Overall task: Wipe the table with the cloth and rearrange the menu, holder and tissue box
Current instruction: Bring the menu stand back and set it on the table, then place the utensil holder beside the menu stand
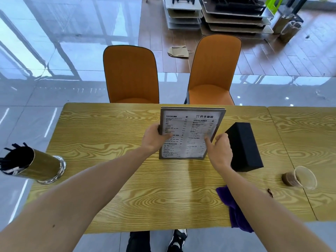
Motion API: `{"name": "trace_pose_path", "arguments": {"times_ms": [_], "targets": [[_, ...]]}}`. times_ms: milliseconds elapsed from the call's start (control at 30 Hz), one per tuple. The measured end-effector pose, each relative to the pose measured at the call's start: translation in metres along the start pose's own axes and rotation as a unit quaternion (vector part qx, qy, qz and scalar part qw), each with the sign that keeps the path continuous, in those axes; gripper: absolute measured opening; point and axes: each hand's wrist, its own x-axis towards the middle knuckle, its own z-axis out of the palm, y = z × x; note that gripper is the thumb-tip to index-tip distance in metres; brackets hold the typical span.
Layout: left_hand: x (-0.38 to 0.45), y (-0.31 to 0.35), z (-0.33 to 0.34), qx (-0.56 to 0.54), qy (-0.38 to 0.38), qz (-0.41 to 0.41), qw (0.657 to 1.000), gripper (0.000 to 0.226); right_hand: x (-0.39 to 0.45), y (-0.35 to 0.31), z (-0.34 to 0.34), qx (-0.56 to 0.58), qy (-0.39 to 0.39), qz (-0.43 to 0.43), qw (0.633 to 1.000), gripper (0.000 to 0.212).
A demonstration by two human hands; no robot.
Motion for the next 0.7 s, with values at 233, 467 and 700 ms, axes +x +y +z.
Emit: {"name": "trace_pose_path", "arguments": {"times_ms": [233,467,700], "targets": [[-0.03,-0.013,-0.037,0.123,-0.033,-0.011,0.992,0.077,-0.052,-0.041,0.031,-0.061,-0.119,-0.201,0.97,0.034],[-0.066,-0.025,-0.134,0.223,0.117,0.016,0.968,0.066,-0.077,-0.148,0.068,-0.088,-0.262,-0.385,0.88,0.05],[-0.122,-0.052,-0.246,0.209,0.273,0.041,0.938,0.09,-0.119,-0.258,0.113,-0.1,-0.33,-0.471,0.812,0.088]]}}
